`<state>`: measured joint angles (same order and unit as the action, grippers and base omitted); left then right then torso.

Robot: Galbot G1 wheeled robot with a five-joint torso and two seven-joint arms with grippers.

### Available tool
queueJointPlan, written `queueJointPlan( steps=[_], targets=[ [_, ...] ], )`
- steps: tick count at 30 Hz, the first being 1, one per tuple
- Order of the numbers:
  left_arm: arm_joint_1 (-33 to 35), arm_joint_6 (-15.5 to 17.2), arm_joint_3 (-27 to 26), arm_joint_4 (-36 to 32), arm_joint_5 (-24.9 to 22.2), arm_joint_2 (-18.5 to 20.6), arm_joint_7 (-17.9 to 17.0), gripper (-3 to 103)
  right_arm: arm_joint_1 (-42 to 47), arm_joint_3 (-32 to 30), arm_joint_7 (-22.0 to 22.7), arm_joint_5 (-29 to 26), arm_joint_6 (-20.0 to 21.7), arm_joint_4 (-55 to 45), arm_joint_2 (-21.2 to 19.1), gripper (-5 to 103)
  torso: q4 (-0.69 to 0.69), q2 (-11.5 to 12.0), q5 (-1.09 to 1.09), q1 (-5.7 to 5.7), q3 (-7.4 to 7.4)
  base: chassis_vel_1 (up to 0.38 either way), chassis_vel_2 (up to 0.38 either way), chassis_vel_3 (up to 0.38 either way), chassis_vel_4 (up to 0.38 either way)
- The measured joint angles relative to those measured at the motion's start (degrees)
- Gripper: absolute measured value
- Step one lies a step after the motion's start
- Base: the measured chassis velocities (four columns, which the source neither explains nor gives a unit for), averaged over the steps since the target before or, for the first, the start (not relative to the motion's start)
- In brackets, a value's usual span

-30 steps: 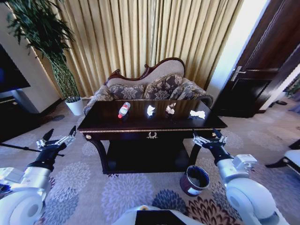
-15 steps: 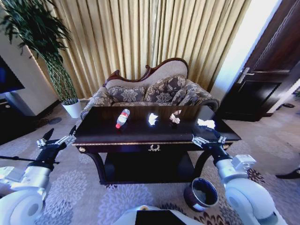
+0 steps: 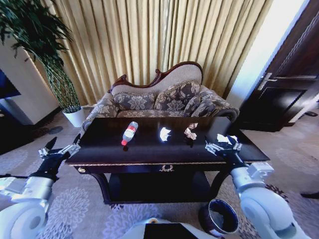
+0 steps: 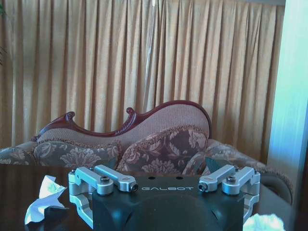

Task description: Move to the front of the table and place the trash on the table into the trash bin.

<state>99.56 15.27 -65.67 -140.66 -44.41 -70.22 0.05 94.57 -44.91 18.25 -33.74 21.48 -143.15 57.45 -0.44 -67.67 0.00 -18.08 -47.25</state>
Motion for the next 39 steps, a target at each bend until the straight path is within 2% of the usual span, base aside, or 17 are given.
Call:
queueJointPlan(
  steps=[2, 7, 8, 12, 13, 17, 21, 26, 30, 32, 39],
  targets=[
    [0.05, 0.00, -0.06, -0.05, 0.00, -0.07, 0.00, 100, -0.91, -0.09, 0.56, -1.11, 0.98, 0.44, -1.52, 100, 0.00, -0.01, 0.01, 0.02, 0.01, 0.000, 0.000, 0.000, 0.000],
    [0.45, 0.00, -0.63, -0.51, 0.00, -0.74, 0.01, 100, -8.02, -0.34, 4.81, -9.33, 6.42, 4.50, -9.41, 100, 0.02, -0.01, 0.02, 0.02, 0.00, 0.000, 0.000, 0.000, 0.000],
    [0.45, 0.00, -0.63, -0.51, 0.00, -0.74, 0.01, 100, -8.02, -0.34, 4.81, -9.33, 6.42, 4.50, -9.41, 100, 0.02, -0.01, 0.02, 0.02, 0.00, 0.000, 0.000, 0.000, 0.000],
    [0.66, 0.06, -0.81, -0.67, 0.22, -0.87, 0.01, 100, -16.39, 0.53, 6.11, -16.03, 9.28, 12.71, -15.26, 100, 0.03, 0.00, 0.01, -0.01, -0.01, 0.000, 0.000, 0.000, 0.000],
    [0.66, 0.06, -0.81, -0.67, 0.22, -0.87, 0.01, 100, -16.39, 0.53, 6.11, -16.03, 9.28, 12.71, -15.26, 100, 0.03, 0.00, 0.01, -0.01, -0.01, 0.000, 0.000, 0.000, 0.000],
    [0.61, 0.16, -0.48, 0.20, 1.22, -0.58, 0.07, 100, -22.26, 1.51, 6.15, -23.17, 12.60, 22.48, -20.35, 100, 0.01, 0.00, 0.02, 0.00, -0.01, 0.000, 0.000, 0.000, 0.000],
    [0.46, 0.24, -0.47, 0.33, 1.33, -0.37, 0.07, 100, -23.35, 1.52, 4.70, -26.13, 14.19, 26.65, -22.87, 100, 0.00, 0.00, 0.02, -0.01, -0.02, 0.000, 0.000, 0.000, 0.000],
    [0.23, 0.38, -0.05, 0.24, 1.61, -0.72, 0.07, 100, -23.84, 1.70, 3.08, -28.80, 16.30, 29.86, -24.25, 100, 0.01, 0.00, 0.00, 0.00, -0.01, 0.000, 0.000, 0.000, 0.000],
    [0.24, 0.40, 0.13, 0.14, 1.85, -0.82, 0.09, 100, -23.81, 1.78, 2.45, -28.87, 17.28, 30.65, -24.43, 100, 0.00, 0.00, 0.01, -0.01, -0.01, 0.000, 0.000, 0.000, 0.000],
    [0.34, 0.43, 0.09, 0.12, 2.09, -0.80, 0.45, 100, -23.75, 1.82, 1.57, -28.72, 19.09, 31.60, -24.56, 100, 0.00, 0.00, 0.01, -0.01, -0.01, 0.000, 0.000, 0.000, 0.000],
    [-0.17, 1.54, -0.07, 0.12, 2.13, -0.55, 0.91, 100, -23.25, 2.60, -0.92, -27.02, 19.75, 34.34, -24.27, 100, 0.01, 0.00, -0.01, 0.00, 0.00, 0.000, 0.000, 0.000, 0.000]
  ],
)
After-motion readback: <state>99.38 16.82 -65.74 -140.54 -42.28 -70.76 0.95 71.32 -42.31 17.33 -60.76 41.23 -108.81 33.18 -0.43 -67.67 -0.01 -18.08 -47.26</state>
